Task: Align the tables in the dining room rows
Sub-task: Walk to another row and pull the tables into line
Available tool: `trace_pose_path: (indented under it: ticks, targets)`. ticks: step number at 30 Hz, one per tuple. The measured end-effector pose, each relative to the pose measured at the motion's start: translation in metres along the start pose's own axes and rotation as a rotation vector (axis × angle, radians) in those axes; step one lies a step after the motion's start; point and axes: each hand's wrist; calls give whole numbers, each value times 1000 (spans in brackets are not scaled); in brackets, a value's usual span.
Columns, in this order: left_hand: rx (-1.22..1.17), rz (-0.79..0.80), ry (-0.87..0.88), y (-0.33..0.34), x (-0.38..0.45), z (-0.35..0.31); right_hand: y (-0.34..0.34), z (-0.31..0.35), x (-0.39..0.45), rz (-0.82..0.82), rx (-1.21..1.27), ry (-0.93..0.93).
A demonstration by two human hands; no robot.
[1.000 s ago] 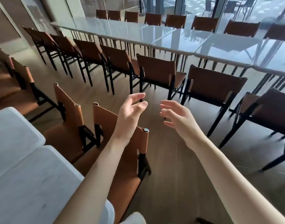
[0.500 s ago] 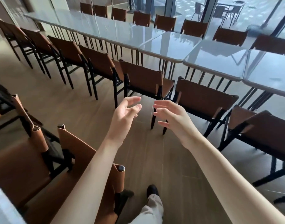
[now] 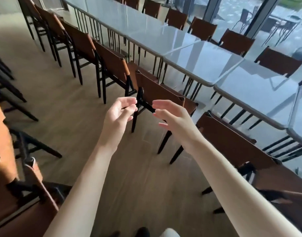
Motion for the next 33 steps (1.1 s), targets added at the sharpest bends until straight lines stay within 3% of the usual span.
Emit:
trace_pose_path:
  ticks: [9, 19, 26, 33]
  targets:
    - [35, -65, 60, 14, 134, -18, -30, -39, 152, 32, 97, -29]
    - [52, -306, 80, 27, 311, -48, -68, -45, 379, 293, 85, -158]
    - [106, -608, 63, -49, 363, -67, 27, -21, 488, 620, 160, -281]
    - [124, -848, 35, -153, 398, -77, 153, 8, 568, 828, 256, -326]
Point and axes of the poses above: each hand's wrist, its own x-axis towards the middle knuckle, its own y-axis out of the palm, z = x × y, and after that the axes turned 10 degrees about -y, right-handed
